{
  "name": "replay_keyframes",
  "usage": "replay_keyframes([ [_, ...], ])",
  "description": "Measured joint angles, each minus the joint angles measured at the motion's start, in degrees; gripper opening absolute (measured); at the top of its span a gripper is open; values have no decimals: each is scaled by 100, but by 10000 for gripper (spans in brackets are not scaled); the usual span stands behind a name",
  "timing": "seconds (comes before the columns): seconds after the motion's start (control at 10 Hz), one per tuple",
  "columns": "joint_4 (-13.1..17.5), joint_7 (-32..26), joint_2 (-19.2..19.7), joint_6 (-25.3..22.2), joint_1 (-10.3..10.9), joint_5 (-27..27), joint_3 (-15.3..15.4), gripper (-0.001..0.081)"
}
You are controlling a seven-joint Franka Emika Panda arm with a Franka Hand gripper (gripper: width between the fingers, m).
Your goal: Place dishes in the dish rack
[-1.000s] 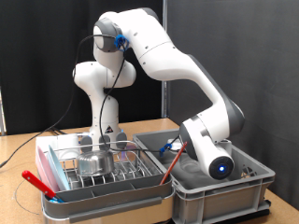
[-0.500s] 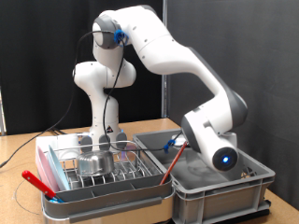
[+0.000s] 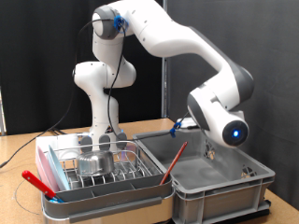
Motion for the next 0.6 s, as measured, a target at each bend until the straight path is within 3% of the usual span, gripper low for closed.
replay_keyframes([
  [0.6, 318, 11, -701, -897, -249, 393, 9, 106],
])
